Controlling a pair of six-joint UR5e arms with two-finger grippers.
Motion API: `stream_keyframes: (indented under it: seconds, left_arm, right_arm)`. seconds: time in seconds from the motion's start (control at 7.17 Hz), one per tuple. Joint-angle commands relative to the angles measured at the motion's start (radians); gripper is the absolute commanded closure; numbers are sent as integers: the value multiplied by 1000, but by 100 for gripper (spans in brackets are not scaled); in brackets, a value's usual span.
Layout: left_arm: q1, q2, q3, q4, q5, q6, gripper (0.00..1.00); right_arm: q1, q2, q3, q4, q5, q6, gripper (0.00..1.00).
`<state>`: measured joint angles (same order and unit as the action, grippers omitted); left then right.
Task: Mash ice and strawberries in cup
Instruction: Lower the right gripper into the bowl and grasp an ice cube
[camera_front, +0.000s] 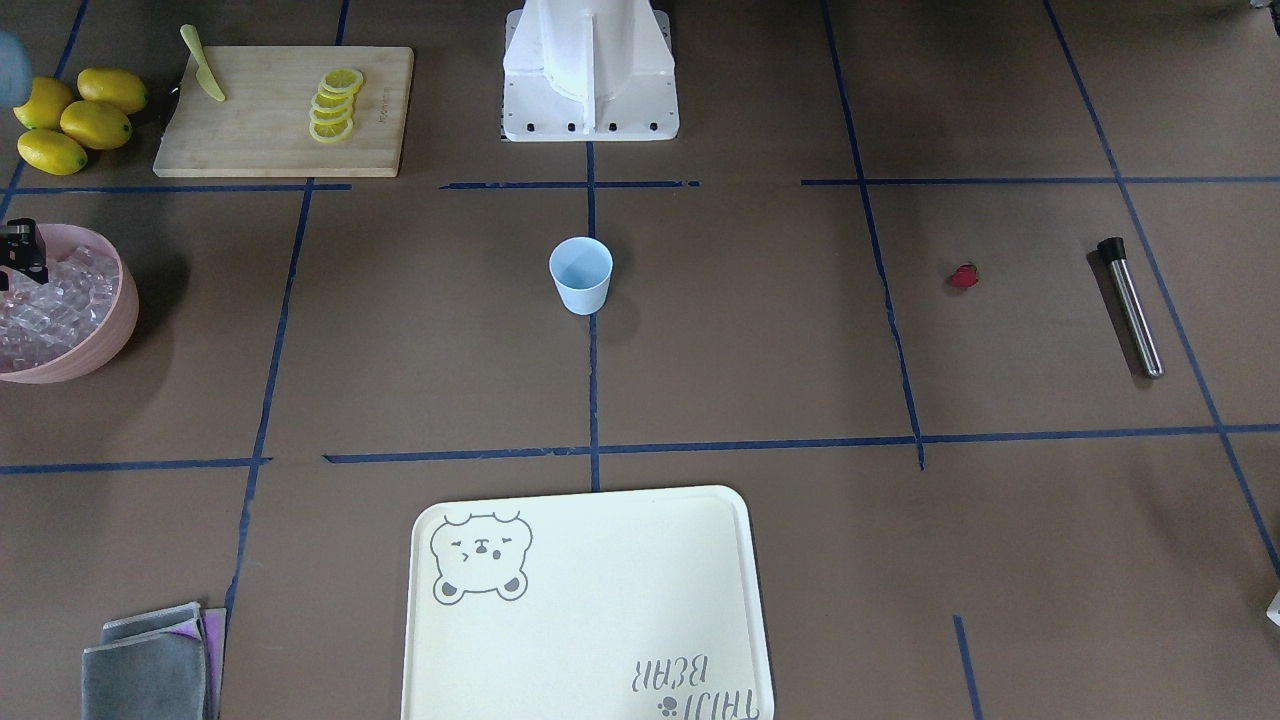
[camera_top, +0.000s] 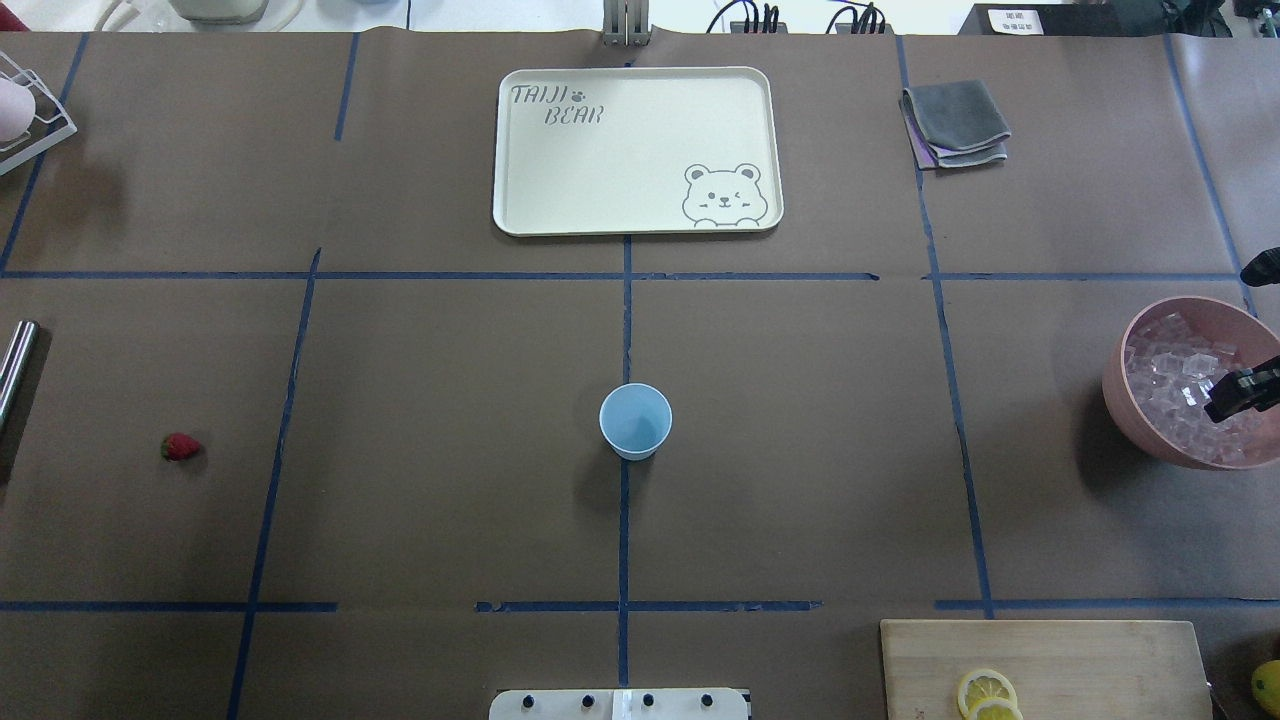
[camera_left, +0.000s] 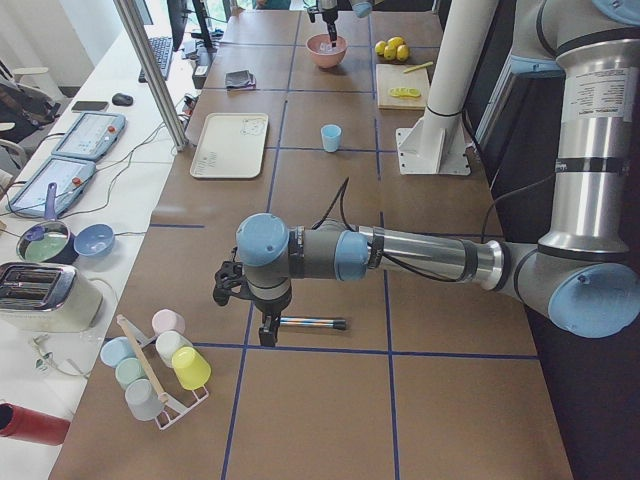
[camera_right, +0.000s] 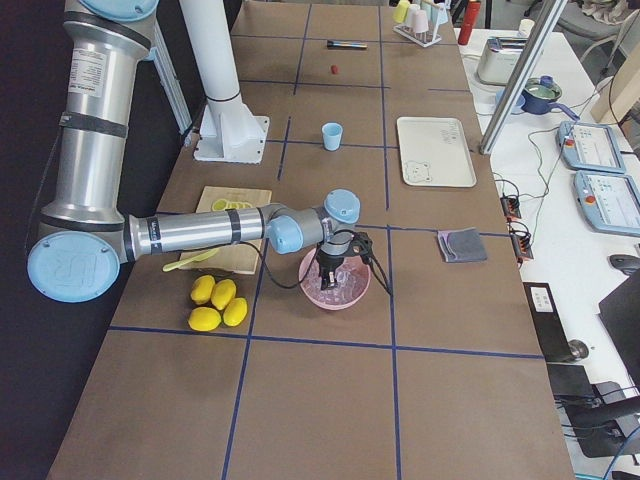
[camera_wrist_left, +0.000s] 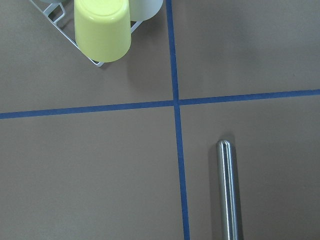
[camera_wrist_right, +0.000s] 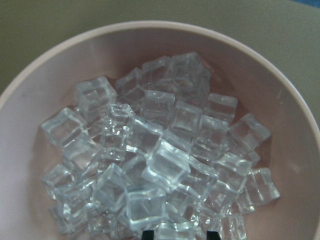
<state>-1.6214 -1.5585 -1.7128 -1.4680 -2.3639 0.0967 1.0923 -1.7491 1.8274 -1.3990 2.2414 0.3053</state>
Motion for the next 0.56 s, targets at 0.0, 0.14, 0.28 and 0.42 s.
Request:
stream_keyframes:
  seconds: [0.0, 0.14, 0.28, 0.42]
  left_arm:
    - [0, 0, -7, 2, 0, 0, 0]
    - [0, 0, -7, 2, 0, 0, 0]
    - [0, 0, -7, 3, 0, 0, 0]
    - [0, 0, -7, 3, -2, 0, 0]
  right_arm:
    - [-2, -1, 0, -3, 1, 0, 90]
    - [-2, -1, 6, -2, 1, -2, 98]
    - [1, -9, 32, -5, 1, -3, 99]
    - [14, -33, 93, -12, 4, -6, 99]
